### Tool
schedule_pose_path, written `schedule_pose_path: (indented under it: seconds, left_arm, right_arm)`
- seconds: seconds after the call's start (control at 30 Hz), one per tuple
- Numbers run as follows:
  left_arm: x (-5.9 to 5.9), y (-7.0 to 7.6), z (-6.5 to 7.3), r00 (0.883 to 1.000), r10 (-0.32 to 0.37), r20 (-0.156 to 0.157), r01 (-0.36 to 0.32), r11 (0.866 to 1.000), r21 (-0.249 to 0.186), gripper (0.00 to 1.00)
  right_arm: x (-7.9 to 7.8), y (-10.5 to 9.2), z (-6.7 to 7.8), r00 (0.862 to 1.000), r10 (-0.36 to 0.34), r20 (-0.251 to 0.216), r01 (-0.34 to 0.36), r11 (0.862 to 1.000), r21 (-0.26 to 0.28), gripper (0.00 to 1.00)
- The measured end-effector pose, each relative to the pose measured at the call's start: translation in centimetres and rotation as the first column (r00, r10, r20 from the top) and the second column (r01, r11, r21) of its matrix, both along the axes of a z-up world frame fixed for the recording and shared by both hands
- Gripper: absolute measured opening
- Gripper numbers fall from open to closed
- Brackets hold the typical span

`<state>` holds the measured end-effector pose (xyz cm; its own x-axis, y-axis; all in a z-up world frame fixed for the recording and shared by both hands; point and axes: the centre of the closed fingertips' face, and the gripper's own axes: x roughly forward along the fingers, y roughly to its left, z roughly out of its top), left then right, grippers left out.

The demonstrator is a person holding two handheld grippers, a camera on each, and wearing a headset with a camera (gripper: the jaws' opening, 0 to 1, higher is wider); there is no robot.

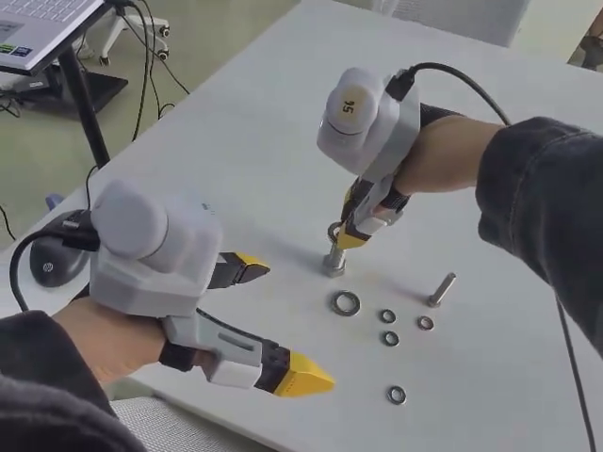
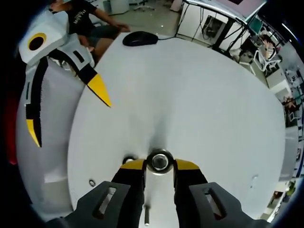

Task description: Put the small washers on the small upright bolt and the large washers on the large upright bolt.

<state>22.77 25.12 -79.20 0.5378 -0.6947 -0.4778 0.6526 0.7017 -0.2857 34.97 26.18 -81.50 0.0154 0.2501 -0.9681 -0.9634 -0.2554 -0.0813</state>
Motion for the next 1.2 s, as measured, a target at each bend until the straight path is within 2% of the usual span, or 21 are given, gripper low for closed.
schedule_pose_path:
  seconds: [0.87, 1.2]
  left_arm:
    - [0.0, 0.2, -0.4, 1.000, 0.012, -0.015, -0.012, 1.000, -0.004, 0.92]
    - [0.0, 0.2, -0.5, 1.000, 0.013, -0.018, -0.013, 1.000, -0.003, 0.92]
  right_arm:
    - [-0.1, 0.1, -3.1, 0.999, -0.013, -0.046, 0.012, 1.000, -0.016, 0.23]
    - [-0.3, 0.0, -3.8, 0.998, -0.022, -0.057, 0.021, 1.000, -0.015, 0.23]
